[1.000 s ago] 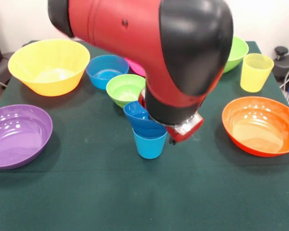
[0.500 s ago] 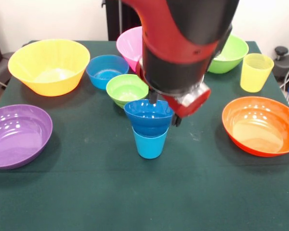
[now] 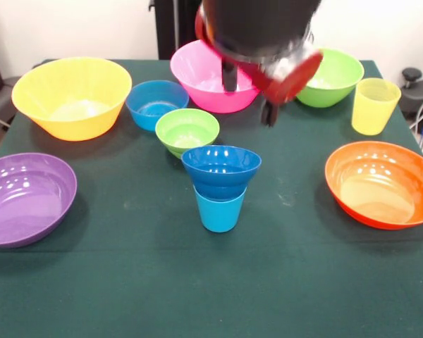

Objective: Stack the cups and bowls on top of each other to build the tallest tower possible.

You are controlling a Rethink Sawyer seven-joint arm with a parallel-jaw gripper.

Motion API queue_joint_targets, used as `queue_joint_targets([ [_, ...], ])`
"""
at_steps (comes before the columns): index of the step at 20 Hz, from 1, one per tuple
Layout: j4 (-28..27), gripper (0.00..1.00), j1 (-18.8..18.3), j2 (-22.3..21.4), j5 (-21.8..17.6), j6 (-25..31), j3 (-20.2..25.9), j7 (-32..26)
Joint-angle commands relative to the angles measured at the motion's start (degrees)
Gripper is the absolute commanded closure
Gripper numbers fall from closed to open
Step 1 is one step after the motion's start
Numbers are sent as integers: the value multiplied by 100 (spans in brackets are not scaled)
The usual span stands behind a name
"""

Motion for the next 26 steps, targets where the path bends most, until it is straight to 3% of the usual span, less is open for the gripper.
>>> queue_joint_targets([
  [1, -627, 0, -174, -216, 265, 1019, 60, 1214],
  [6, -844, 0, -136, -270, 733, 1077, -170, 1709],
  [10, -314, 0, 192, -465, 599, 723, -61, 1825],
  [12, 478, 0, 550, -745, 309, 320, 205, 1692],
  [13, 1237, 0, 847, -1013, 87, -61, 398, 1504],
  [14, 1556, 0, 991, -1140, 13, -222, 453, 1432],
  [15, 2325, 0, 1267, -1415, -120, -596, 561, 1227],
  [17, 3253, 0, 1616, -1770, -212, -1011, 618, 1029],
  [21, 4632, 0, 2088, -2250, -303, -1695, 609, 731],
  [26, 5661, 0, 2327, -2498, -280, -2455, 707, 526],
])
